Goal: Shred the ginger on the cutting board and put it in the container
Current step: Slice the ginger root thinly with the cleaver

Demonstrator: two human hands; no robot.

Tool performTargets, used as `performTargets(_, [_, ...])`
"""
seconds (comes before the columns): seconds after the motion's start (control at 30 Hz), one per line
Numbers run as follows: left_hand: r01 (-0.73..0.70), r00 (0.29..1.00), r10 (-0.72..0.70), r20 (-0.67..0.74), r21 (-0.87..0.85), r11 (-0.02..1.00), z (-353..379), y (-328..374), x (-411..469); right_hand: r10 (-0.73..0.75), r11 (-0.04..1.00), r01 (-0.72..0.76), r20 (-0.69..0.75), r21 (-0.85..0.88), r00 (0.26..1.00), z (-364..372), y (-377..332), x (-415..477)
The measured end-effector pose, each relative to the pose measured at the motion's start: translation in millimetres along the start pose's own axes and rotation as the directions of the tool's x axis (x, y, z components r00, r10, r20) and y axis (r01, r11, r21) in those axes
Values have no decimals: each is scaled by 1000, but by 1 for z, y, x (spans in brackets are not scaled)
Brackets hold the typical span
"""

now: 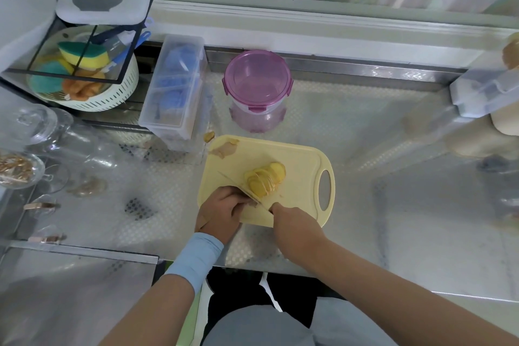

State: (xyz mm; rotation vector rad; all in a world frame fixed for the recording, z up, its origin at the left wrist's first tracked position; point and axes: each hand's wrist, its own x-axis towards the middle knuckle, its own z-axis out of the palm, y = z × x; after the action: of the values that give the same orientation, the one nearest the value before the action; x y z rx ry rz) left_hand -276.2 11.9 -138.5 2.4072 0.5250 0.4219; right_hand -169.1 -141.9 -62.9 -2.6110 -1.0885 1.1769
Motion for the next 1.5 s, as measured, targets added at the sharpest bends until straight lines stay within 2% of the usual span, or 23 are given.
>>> performTargets(0.63, [-1, 1000, 2, 28, -16, 1000, 1, 3, -3, 16, 1000, -16, 0, 8, 1000, 11, -3, 33])
performTargets(0.77, [4, 999, -4, 33, -2, 1000, 3, 2, -5, -31, 993, 36, -51, 113, 998, 10, 4, 33])
performTargets(0.9, [-17, 999, 17, 39, 8, 1000, 2, 5, -6, -85, 986, 96, -80, 135, 993, 10, 14, 31])
performTargets(1.0, [-47, 997, 45, 64, 25, 999, -2, 5, -5, -58, 977, 72, -78, 199, 995, 6, 18, 33])
performTargets(1.23, [62, 998, -62, -1, 57, 996, 5, 19, -11, 15, 928, -11, -9, 373, 1000, -21, 18, 38])
performTargets(1.37, [18, 1000, -17, -15, 40, 999, 5, 19, -10, 44, 951, -50, 27, 306, 999, -27, 17, 37])
performTargets(1.5, [-3, 1000, 3, 1, 25, 1000, 2, 16, -7, 18, 967, -8, -38, 253, 999, -26, 12, 28])
